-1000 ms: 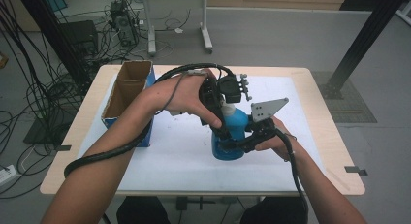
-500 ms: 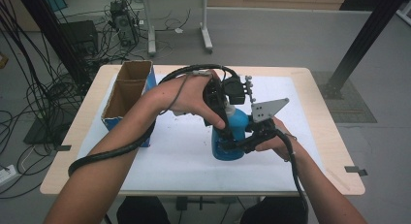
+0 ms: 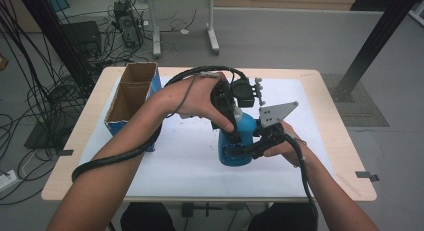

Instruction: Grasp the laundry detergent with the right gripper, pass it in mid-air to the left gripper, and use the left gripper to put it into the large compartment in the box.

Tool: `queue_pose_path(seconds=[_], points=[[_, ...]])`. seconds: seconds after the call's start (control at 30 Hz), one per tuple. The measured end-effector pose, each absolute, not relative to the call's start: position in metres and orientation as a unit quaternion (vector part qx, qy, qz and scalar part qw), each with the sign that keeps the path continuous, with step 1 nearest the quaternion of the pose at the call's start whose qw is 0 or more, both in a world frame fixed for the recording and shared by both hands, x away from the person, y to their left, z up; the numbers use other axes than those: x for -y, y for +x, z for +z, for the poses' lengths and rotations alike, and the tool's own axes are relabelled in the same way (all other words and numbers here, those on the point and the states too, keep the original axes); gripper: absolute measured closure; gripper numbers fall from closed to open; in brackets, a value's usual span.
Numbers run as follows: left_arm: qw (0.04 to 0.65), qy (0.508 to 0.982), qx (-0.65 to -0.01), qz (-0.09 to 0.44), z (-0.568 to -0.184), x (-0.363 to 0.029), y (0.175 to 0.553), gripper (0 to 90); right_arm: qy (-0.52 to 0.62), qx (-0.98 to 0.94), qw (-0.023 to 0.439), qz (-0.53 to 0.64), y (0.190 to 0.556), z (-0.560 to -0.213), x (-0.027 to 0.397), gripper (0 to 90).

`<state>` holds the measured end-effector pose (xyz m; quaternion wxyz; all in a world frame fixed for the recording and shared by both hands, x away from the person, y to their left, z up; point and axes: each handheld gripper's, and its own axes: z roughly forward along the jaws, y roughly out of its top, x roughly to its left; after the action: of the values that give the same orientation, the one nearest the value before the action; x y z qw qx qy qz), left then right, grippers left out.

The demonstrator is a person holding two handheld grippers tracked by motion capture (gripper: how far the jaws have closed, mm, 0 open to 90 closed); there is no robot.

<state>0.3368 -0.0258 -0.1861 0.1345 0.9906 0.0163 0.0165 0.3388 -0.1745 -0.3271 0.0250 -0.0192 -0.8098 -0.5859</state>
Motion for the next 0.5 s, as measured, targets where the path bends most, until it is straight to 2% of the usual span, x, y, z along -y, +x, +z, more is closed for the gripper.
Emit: queue_pose_path(seconds=[0.5], points=[[0.130,0.991,-0.010,0.018,-0.1843,0.0265,0.3358,29.4,-0.021,0.810,0.028,-0.585,0.3391,-0.3274,0.1742,44.2]])
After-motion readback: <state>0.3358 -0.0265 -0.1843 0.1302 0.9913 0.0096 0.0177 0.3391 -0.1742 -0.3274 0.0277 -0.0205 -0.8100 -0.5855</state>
